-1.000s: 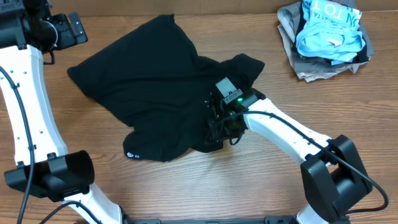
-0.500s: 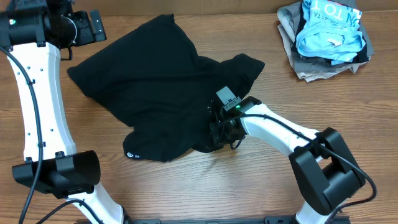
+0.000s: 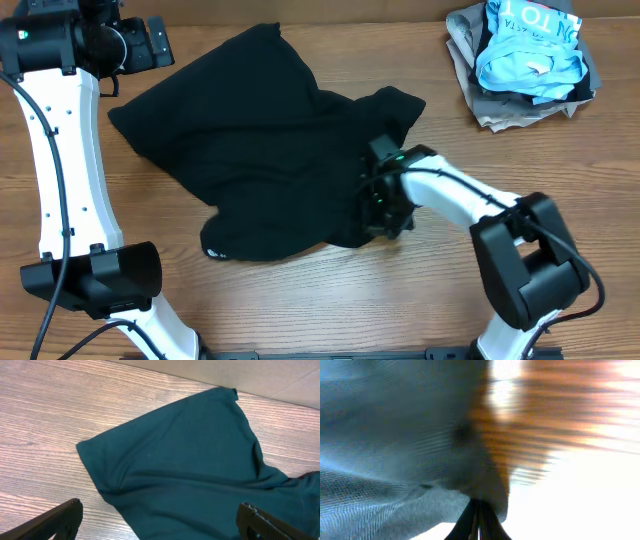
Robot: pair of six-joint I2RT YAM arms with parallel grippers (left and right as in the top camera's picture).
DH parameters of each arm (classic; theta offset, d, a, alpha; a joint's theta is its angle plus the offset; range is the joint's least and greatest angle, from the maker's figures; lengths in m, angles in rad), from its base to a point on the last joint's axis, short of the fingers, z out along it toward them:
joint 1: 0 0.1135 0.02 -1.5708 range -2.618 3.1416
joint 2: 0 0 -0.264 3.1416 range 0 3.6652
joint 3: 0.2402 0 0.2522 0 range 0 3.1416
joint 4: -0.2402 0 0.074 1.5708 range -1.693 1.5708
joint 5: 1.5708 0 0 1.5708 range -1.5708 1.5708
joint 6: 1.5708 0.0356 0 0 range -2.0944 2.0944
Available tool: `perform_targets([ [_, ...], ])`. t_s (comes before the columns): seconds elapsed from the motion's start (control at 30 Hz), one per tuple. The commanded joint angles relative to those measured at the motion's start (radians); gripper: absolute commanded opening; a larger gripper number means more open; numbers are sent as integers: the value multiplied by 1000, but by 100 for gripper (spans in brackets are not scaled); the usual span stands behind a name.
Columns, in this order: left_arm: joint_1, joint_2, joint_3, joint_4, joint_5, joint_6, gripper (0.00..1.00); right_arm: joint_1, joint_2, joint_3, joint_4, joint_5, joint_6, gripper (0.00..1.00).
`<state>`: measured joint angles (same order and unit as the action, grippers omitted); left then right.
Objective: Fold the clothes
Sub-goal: 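Grasp the shirt's top left corner with the left gripper and pull left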
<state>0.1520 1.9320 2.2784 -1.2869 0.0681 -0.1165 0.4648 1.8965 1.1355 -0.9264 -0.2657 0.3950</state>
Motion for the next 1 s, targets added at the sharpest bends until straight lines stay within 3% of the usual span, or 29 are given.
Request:
perform_targets([
  [0.0,-3,10,0,-6,7,35,100,-135,43,-14,-15,103,-23,4],
  [0.33,-3,10,-68,-15,8,35,100,-484,43,-6,211,112,-141,11],
  [0.57,-3,10,-267,42,11,31,100,-590,43,15,426,53,-142,11],
  [0.73,-3,10,-424,98,0,42,100,-600,43,85,420,108,-158,11],
  [0.87,-3,10,-506,142,-1,43,100,-599,41,187,291,105,-167,12],
  [0.97,-2,10,-511,146,-24,65,100,-595,13,272,179,75,-168,23],
])
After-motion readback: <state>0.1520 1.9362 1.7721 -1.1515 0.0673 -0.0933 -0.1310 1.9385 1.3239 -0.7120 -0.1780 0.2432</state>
